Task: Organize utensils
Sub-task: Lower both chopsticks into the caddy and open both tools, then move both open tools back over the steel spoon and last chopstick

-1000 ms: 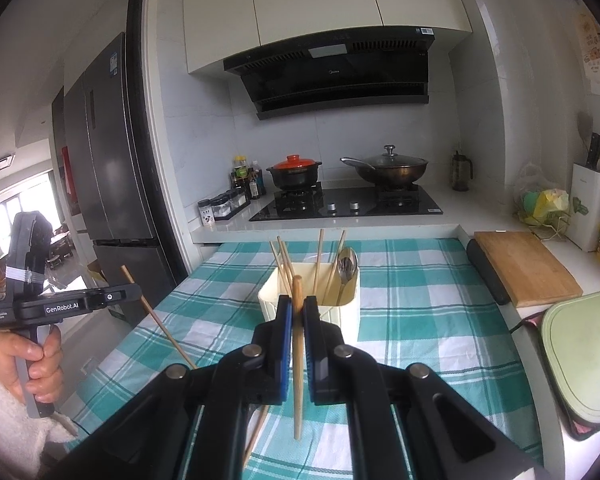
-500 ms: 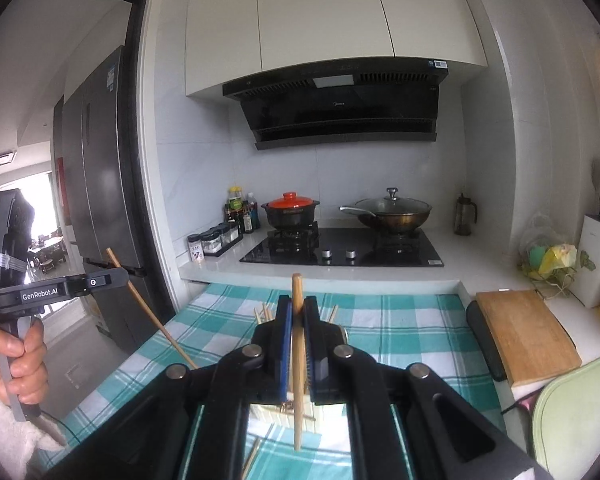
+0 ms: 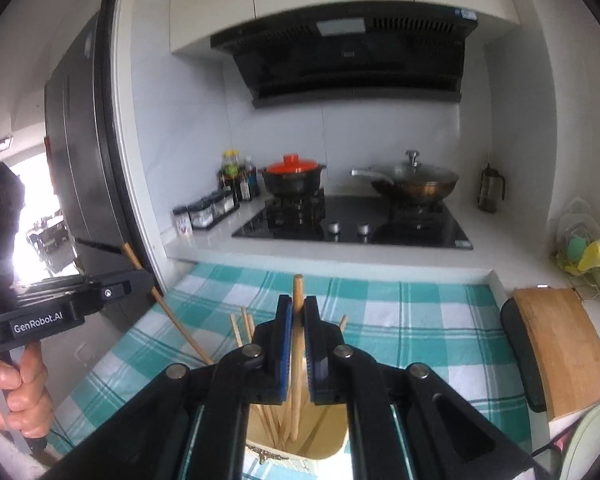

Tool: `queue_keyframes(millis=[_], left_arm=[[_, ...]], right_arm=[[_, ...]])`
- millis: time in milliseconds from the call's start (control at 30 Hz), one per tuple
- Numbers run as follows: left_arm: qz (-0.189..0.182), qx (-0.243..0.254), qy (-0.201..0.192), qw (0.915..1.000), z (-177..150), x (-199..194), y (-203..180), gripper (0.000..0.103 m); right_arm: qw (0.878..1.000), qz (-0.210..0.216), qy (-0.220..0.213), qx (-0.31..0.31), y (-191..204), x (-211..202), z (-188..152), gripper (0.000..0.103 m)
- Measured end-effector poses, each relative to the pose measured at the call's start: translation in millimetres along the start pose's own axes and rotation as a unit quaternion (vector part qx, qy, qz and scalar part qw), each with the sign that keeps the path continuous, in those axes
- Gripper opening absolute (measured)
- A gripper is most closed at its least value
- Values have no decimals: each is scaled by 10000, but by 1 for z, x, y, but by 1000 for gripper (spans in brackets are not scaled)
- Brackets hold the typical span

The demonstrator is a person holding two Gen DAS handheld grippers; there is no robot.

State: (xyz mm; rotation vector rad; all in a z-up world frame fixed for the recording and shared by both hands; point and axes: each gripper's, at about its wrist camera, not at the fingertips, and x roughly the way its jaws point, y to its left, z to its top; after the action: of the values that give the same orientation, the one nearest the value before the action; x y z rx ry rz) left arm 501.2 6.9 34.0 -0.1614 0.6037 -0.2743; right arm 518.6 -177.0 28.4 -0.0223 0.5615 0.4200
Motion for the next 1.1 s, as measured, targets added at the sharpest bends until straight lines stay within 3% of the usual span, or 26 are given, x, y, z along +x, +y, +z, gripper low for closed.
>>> queue_keyframes(millis=[133, 300, 333, 367, 400, 433, 467, 567, 767, 900, 1100], left_arm=[[-13, -167, 595, 9981, -6, 47, 8, 4], [290, -320, 982, 9942, -14, 83, 13, 5], [337, -348, 982, 9940, -16, 83, 15, 9], [318, -387, 975, 9940, -18, 80, 16, 23], [293, -413, 954, 9942, -21, 74, 18, 33], [324, -397, 898, 9946, -24, 65, 20, 50], [413, -317, 831, 9952, -28, 53, 20, 60], [571, 70, 819, 9950, -52, 16, 23, 68], [1001, 603, 1152, 9865, -131, -55, 35, 76], [979, 405, 1171, 9875, -176, -89, 31, 76], [770, -66, 952, 9925, -234, -121, 8, 81]], right_arm=[[9978, 9, 638, 204, -9, 51, -8, 6], [9953, 38, 808, 540, -19, 81, -15, 11], [9954, 28, 746, 605, -20, 79, -16, 22], [9958, 18, 651, 650, -21, 75, -18, 39], [9964, 5, 517, 678, -20, 69, -20, 46], [9970, -11, 398, 670, -19, 59, -25, 50], [9974, -35, 360, 622, -17, 50, -30, 51], [9982, -82, 474, 361, -8, 22, -55, 51], [9944, -70, 1026, -261, 12, -48, -141, 51], [9928, -247, 1150, -209, 21, -91, -193, 51], [9941, -635, 849, 224, 32, -147, -243, 54]])
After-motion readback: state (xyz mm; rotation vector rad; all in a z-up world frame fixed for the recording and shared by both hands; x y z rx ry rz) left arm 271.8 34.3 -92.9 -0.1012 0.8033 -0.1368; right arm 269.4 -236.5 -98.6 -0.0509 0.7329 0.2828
